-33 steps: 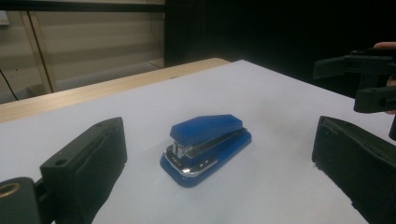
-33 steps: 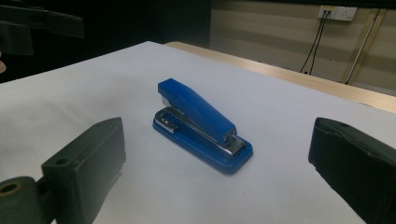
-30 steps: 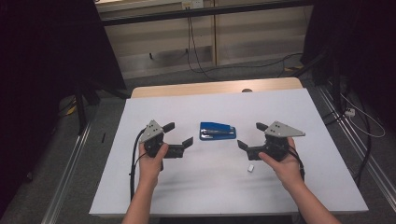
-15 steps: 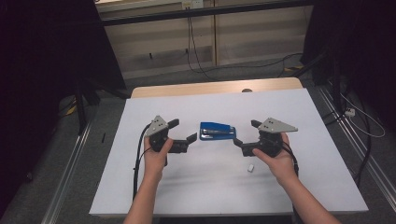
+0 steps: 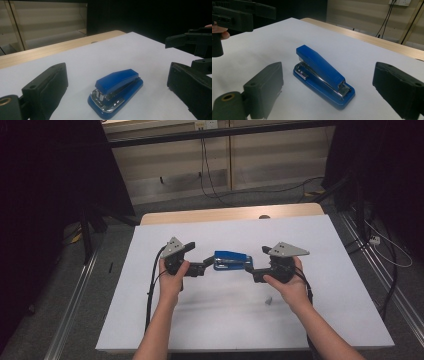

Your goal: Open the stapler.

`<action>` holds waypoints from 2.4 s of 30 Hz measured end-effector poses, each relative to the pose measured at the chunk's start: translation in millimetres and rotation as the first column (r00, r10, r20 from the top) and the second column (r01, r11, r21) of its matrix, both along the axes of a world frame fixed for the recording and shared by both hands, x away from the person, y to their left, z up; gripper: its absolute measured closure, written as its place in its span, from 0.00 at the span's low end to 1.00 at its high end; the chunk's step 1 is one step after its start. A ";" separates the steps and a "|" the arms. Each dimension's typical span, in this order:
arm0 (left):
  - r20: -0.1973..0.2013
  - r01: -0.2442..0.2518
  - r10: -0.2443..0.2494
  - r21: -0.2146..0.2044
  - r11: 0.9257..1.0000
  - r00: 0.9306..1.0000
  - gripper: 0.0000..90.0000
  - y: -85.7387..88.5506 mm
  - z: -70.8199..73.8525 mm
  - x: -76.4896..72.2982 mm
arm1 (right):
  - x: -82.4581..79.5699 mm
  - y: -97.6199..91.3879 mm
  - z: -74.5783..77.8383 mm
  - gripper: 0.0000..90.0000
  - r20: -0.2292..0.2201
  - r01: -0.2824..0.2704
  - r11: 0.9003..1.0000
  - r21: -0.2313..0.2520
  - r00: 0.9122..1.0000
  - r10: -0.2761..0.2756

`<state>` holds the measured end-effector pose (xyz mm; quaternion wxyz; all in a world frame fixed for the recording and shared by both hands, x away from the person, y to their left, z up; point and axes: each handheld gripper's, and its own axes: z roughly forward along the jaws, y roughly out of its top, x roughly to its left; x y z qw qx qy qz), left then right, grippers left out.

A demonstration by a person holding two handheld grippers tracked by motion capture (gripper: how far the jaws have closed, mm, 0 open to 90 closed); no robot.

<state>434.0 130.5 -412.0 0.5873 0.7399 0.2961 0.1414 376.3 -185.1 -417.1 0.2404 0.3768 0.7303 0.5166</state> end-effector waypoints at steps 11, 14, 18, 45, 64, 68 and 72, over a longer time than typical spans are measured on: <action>-0.018 0.009 -0.009 0.032 0.999 1.000 0.04 -7.3 -5.3 15.6 | 13.7 19.0 -2.8 0.34 -0.020 -0.035 0.999 0.012 0.999 0.035; -0.021 -0.006 0.007 0.038 0.999 1.000 0.04 -6.8 -5.9 17.9 | 17.9 22.7 -5.4 0.49 -0.040 -0.045 0.999 0.006 0.998 0.045; -0.016 -0.002 0.003 0.058 0.998 1.000 0.04 -6.0 -5.8 19.0 | 23.1 29.1 -9.3 0.75 -0.075 -0.053 0.998 -0.025 0.996 0.051; -0.091 -0.043 0.061 0.192 0.980 0.994 0.60 -5.2 -21.4 30.1 | 50.6 79.4 -34.8 1.00 -0.153 -0.081 0.979 -0.189 0.987 0.052; -0.158 0.019 0.027 0.288 0.957 0.987 1.00 -19.4 -41.5 35.0 | 52.3 89.7 -41.0 1.00 -0.169 -0.087 0.964 -0.252 0.985 0.045; -0.154 0.022 0.024 0.290 0.957 0.988 1.00 -23.1 -44.2 36.5 | 53.5 88.5 -41.0 1.00 -0.173 -0.084 0.965 -0.248 0.984 0.041; -0.160 0.027 0.019 0.281 0.959 0.987 1.00 -26.6 -43.9 36.5 | 53.4 88.7 -42.1 1.00 -0.169 -0.084 0.968 -0.239 0.985 0.044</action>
